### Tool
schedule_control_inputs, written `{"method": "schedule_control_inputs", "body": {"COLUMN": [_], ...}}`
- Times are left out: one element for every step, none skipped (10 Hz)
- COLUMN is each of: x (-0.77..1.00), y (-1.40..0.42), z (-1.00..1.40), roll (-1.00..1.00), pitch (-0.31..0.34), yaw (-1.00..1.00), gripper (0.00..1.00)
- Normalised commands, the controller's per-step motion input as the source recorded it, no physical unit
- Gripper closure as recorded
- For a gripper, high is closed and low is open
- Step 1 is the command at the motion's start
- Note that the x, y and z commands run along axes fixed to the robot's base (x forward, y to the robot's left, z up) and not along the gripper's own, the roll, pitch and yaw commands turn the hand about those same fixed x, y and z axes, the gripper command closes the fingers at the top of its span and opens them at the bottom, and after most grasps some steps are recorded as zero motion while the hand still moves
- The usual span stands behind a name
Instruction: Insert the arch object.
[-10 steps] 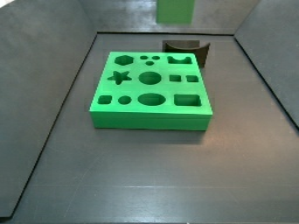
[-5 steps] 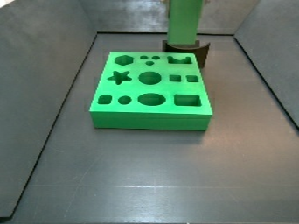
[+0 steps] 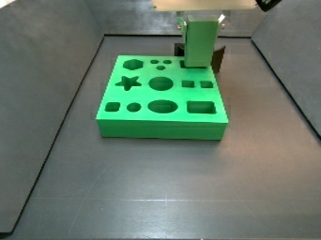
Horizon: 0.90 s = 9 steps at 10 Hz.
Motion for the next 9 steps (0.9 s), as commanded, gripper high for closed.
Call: {"method": "schedule_control_inputs", "body": {"x": [-0.20,-0.46,-0.41,-0.03,0.00,0.00,0.13,0.15,0.15], "y": [0.23,0.33,0.22,0.04,-0.02,0.00,-0.14,-0.25,-0.37], "z": [-0.40,-0.35,-0.33,-0.46,-0.90,-0.97,-0.97,-0.88,-0.71], "roll": [0.13,0.09,0.03,0.00,0.00,0.00,0.01,0.00,0.11], "pitch": [-0.014,0.000,0.000,-0.007,-0.157,-0.150,-0.156,-0.211,-0.234], "yaw": [-0.13,-0.43,-0.63,-0.61,-0.39,-0.05,-0.01,-0.01,0.00], "gripper": [1.00,1.00,1.00,1.00,1.00,1.00,1.00,1.00,1.00]}}
